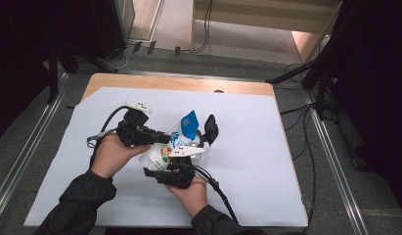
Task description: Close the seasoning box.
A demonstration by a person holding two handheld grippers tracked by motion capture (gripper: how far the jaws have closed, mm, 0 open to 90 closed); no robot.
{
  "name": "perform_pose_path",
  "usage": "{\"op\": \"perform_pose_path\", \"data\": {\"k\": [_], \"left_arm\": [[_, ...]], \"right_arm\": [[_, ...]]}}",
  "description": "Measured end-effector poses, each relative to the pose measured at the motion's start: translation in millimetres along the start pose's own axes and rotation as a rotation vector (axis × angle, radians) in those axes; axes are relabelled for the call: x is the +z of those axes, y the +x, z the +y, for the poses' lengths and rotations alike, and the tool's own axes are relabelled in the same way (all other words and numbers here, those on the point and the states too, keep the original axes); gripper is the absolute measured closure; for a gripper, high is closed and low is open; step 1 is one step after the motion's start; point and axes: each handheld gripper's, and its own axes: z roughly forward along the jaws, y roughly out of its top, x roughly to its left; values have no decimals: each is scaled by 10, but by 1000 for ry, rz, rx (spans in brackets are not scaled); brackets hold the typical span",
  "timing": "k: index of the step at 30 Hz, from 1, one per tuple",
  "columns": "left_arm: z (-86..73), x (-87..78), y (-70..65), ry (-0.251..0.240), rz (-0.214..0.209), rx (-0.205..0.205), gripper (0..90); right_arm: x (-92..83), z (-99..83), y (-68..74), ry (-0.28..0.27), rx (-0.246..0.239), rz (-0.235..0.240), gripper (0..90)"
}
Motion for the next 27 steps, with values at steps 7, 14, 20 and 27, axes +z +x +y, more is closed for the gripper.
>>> {"op": "perform_pose_path", "data": {"k": [7,14,20,27], "left_arm": [[5,1,-73,-36,44,15,900],[8,-1,-72,-52,48,9,899],[17,20,-29,-41,37,-5,896],[54,18,-43,-20,48,-5,900]], "right_arm": [[13,46,47,17,-56,-28,612],[22,74,69,10,-79,-28,631],[29,82,42,13,-51,0,636],[6,118,28,35,-53,19,637]]}}
